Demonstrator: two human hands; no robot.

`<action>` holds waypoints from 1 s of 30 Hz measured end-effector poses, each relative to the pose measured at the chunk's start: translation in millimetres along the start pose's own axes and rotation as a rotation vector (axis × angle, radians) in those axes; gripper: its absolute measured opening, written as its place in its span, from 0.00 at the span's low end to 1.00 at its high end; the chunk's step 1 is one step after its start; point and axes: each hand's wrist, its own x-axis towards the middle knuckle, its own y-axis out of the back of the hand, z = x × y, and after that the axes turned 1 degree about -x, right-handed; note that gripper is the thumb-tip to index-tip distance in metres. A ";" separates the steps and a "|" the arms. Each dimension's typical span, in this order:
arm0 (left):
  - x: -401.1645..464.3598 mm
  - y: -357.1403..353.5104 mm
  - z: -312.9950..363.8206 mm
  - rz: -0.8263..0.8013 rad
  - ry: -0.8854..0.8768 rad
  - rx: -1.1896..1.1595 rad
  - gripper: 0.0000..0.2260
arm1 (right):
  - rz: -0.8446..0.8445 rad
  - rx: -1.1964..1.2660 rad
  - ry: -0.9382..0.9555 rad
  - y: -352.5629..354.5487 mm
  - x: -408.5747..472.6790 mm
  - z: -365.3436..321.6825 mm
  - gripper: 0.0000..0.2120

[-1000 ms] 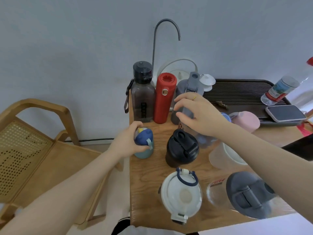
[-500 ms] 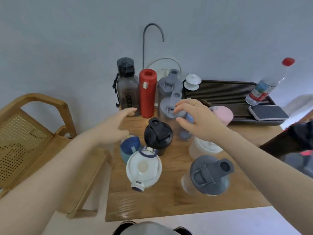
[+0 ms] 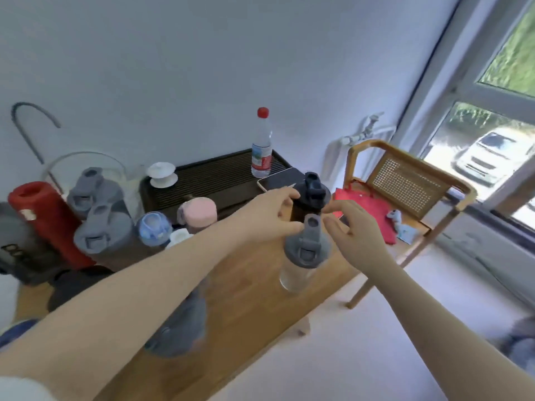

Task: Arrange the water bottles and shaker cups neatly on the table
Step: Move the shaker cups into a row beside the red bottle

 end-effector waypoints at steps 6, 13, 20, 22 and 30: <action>36.6 -66.7 -5.6 -0.234 0.075 0.328 0.46 | -0.087 0.058 -0.238 12.0 1.3 58.4 0.14; 44.7 -77.7 -12.0 -0.152 0.096 0.353 0.46 | -0.126 0.188 -0.254 -5.1 63.4 63.9 0.28; 18.2 3.7 10.4 0.241 0.012 0.048 0.44 | -0.258 0.067 -0.299 -46.6 113.1 64.4 0.44; 9.2 15.7 10.4 0.286 0.017 0.056 0.45 | -0.277 -0.046 -0.286 -57.9 115.1 66.5 0.49; -14.2 24.6 -3.6 0.335 0.098 0.031 0.44 | -0.204 -0.249 -0.173 -65.3 109.5 79.3 0.40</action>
